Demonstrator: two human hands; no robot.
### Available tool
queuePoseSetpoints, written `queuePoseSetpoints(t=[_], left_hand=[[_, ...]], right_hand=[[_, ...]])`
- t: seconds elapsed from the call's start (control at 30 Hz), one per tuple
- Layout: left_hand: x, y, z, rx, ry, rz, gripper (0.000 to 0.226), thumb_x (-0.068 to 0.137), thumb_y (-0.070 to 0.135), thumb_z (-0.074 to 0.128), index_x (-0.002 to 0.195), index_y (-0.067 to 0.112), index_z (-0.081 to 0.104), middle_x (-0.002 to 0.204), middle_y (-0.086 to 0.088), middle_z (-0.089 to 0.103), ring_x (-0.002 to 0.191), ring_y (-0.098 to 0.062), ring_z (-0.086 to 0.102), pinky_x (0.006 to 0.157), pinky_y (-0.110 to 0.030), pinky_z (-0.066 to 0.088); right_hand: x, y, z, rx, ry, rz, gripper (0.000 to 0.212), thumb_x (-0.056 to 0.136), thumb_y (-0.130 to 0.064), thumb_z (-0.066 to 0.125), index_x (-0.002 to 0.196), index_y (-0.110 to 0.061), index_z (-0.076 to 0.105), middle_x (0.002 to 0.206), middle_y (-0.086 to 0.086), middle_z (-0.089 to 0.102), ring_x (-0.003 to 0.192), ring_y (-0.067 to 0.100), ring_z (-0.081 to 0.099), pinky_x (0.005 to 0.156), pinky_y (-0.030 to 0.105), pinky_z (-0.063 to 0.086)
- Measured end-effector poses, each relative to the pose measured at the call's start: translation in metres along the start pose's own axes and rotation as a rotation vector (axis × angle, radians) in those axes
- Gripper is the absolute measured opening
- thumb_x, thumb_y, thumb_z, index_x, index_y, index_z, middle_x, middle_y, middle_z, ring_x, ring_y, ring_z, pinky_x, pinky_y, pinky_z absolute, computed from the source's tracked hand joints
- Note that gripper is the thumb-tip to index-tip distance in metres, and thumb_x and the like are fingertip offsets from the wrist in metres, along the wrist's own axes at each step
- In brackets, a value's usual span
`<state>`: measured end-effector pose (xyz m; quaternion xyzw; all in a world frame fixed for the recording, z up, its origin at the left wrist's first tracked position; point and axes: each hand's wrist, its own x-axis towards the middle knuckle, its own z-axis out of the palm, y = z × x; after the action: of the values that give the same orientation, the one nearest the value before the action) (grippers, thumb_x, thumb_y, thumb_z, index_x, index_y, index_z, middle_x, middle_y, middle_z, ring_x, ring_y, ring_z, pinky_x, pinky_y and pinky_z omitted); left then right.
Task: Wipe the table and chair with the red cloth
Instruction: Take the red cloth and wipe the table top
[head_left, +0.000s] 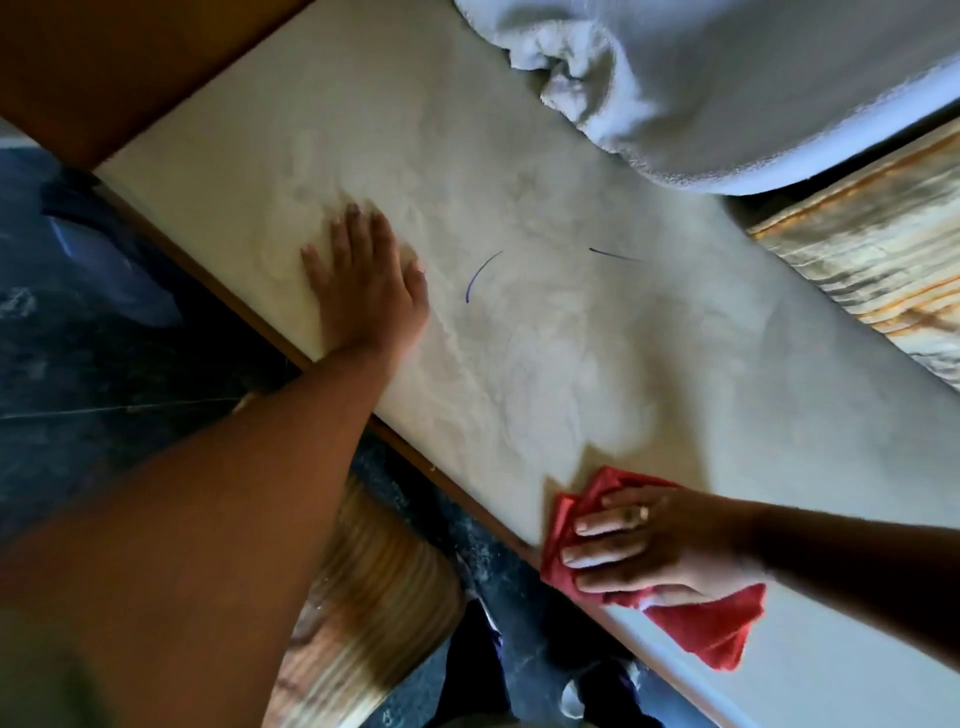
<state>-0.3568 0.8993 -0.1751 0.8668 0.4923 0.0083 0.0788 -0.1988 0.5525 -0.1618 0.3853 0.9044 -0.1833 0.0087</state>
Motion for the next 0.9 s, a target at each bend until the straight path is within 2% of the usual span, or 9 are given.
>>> queuePoseSetpoints(t=[0.07,0.17,0.3,0.37,0.53,0.63,0.7,0.8,0.9], left_hand=[[-0.001,-0.001,0.000,-0.009,0.006,-0.002,0.067,0.100,0.040,0.034,0.157,0.009,0.017,0.165,-0.017,0.015,0.152,-0.033,0.013,0.119,-0.061,0.006],[-0.002,-0.002,-0.001,-0.034,0.018,-0.006,0.066,0.100,0.039,0.036,0.157,0.011,0.020,0.165,-0.016,0.016,0.153,-0.031,0.013,0.120,-0.058,0.006],[-0.005,-0.002,-0.002,-0.049,0.032,-0.009,0.064,0.100,0.037,0.037,0.157,0.012,0.021,0.165,-0.014,0.015,0.153,-0.030,0.012,0.121,-0.055,0.004],[-0.003,-0.001,-0.002,-0.027,0.031,-0.010,0.065,0.100,0.037,0.037,0.158,0.013,0.020,0.166,-0.014,0.015,0.153,-0.029,0.012,0.120,-0.055,0.004],[-0.003,-0.001,-0.003,-0.018,0.026,-0.005,0.066,0.099,0.036,0.036,0.158,0.012,0.020,0.165,-0.014,0.015,0.153,-0.029,0.012,0.120,-0.056,0.006],[-0.003,-0.001,-0.004,-0.022,0.032,-0.007,0.065,0.099,0.036,0.036,0.157,0.011,0.022,0.165,-0.016,0.017,0.153,-0.031,0.014,0.120,-0.057,0.006],[-0.002,-0.001,-0.003,-0.017,0.030,-0.006,0.065,0.099,0.036,0.037,0.157,0.011,0.022,0.164,-0.016,0.018,0.152,-0.031,0.014,0.120,-0.057,0.006],[-0.003,-0.001,-0.004,-0.020,0.021,-0.014,0.065,0.099,0.036,0.037,0.157,0.011,0.023,0.164,-0.016,0.019,0.152,-0.031,0.014,0.120,-0.058,0.007],[-0.003,-0.001,-0.004,-0.035,0.030,-0.008,0.065,0.098,0.035,0.040,0.156,0.010,0.025,0.163,-0.017,0.022,0.152,-0.031,0.016,0.119,-0.058,0.007]], right_hand=[[0.043,0.039,-0.024,0.055,0.081,0.016,0.046,0.100,-0.041,0.052,0.144,-0.026,0.050,0.156,-0.005,0.042,0.149,0.019,0.025,0.123,0.037,0.013],[0.101,0.113,-0.064,0.065,0.268,0.302,0.044,0.096,-0.028,0.062,0.137,-0.012,0.058,0.147,0.010,0.052,0.143,0.029,0.039,0.120,0.042,0.026],[0.135,0.197,-0.112,0.090,0.470,0.775,0.046,0.098,-0.025,0.059,0.141,-0.008,0.053,0.151,0.013,0.046,0.143,0.039,0.035,0.119,0.045,0.026],[0.146,0.200,-0.110,0.096,0.503,0.881,0.047,0.097,-0.026,0.059,0.142,-0.011,0.053,0.152,0.011,0.045,0.144,0.038,0.034,0.118,0.048,0.027],[0.123,0.103,-0.064,0.205,0.390,0.418,0.041,0.091,-0.025,0.066,0.131,-0.018,0.064,0.145,0.002,0.055,0.143,0.031,0.039,0.114,0.049,0.034],[0.107,0.108,-0.067,0.210,0.317,0.257,0.037,0.094,-0.028,0.064,0.130,-0.017,0.066,0.143,0.001,0.057,0.142,0.026,0.042,0.115,0.043,0.034],[0.119,0.141,-0.081,0.153,0.365,0.336,0.034,0.091,-0.020,0.069,0.124,-0.010,0.069,0.137,0.008,0.062,0.135,0.033,0.050,0.112,0.045,0.039],[0.145,0.191,-0.115,0.113,0.489,0.688,0.038,0.093,-0.019,0.065,0.130,-0.012,0.065,0.143,0.009,0.056,0.137,0.037,0.046,0.114,0.046,0.034],[0.166,0.170,-0.108,0.115,0.496,0.830,0.044,0.095,-0.030,0.058,0.139,-0.021,0.057,0.151,0.006,0.048,0.142,0.035,0.037,0.117,0.046,0.027]])
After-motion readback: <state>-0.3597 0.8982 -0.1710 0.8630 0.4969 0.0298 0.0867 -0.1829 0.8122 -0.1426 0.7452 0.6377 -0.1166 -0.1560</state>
